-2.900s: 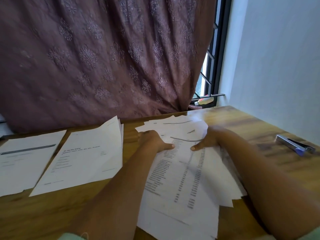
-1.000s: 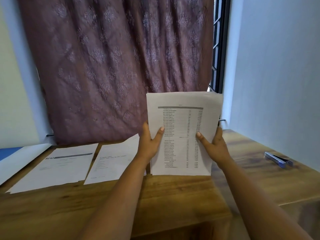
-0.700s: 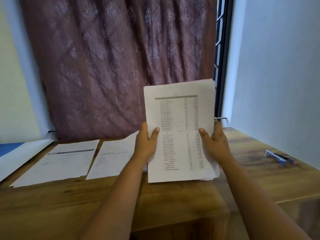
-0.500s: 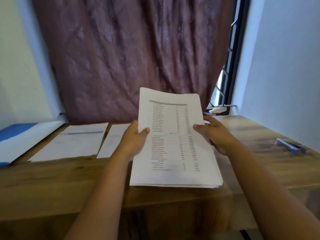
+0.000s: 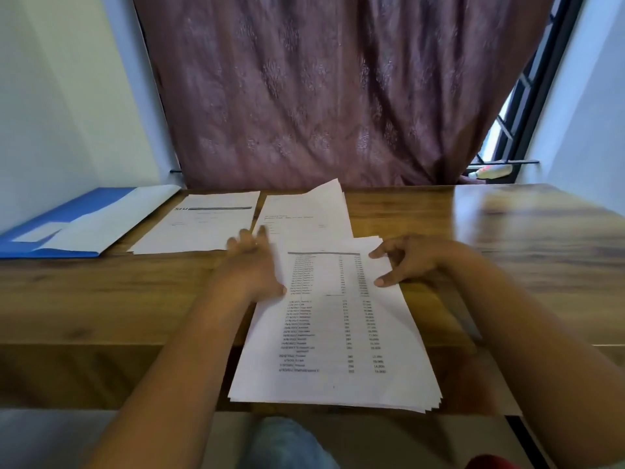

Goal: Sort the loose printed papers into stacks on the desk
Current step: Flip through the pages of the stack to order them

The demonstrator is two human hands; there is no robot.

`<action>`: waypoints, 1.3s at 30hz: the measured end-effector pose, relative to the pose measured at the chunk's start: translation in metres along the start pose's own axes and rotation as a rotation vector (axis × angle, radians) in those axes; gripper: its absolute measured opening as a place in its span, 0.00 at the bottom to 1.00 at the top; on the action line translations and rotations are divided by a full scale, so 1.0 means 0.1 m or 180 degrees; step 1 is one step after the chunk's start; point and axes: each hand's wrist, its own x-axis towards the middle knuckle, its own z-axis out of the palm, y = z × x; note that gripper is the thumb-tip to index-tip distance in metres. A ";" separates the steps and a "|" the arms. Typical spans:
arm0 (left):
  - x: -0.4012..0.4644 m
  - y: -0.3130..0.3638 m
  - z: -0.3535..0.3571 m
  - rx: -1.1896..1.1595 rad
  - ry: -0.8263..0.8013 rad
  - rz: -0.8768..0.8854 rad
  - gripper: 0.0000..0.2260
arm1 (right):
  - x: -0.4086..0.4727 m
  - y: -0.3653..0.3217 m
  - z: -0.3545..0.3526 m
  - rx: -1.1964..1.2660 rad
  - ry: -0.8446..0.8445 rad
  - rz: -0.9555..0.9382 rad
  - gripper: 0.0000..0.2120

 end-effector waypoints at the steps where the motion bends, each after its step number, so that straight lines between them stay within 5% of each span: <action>1: 0.06 0.06 -0.08 0.0090 -0.0093 0.0281 0.48 | 0.02 0.01 -0.03 0.0021 -0.0044 0.0007 0.34; 4: 0.33 0.32 -0.23 -0.0209 -0.0225 0.1249 0.33 | 0.14 0.08 -0.09 0.0136 -0.0018 -0.0033 0.25; 8: 0.71 0.67 -0.06 -0.0826 0.0212 0.1725 0.15 | 0.31 0.15 -0.18 0.1413 0.1195 -0.0098 0.06; 10: 0.87 0.70 0.09 -0.1144 0.0152 0.1581 0.18 | 0.42 0.15 -0.24 0.1388 0.1307 -0.0117 0.08; 15: 1.07 0.60 0.35 -0.1327 0.0077 0.1390 0.35 | 0.58 0.13 -0.16 0.0883 0.0437 -0.0079 0.18; 24: 1.13 0.66 0.29 -0.0989 0.0218 0.1619 0.36 | 0.63 0.15 -0.01 0.1140 0.1180 -0.0554 0.06; 27: 1.11 0.67 0.28 -0.1162 0.0405 0.1791 0.31 | 0.56 0.12 -0.02 0.1731 0.1246 -0.0729 0.04; 31: 1.10 0.63 0.26 -0.1824 0.0408 0.2140 0.07 | 0.54 0.08 -0.08 0.3084 0.1296 -0.0840 0.08; 35: 1.08 0.57 0.22 -0.1784 0.0049 0.2183 0.06 | 0.58 0.21 -0.08 0.1804 0.1798 -0.0504 0.04; 39: 1.11 0.55 0.20 -0.1709 -0.0172 0.2268 0.08 | 0.62 0.23 -0.01 0.1485 0.1352 -0.0316 0.07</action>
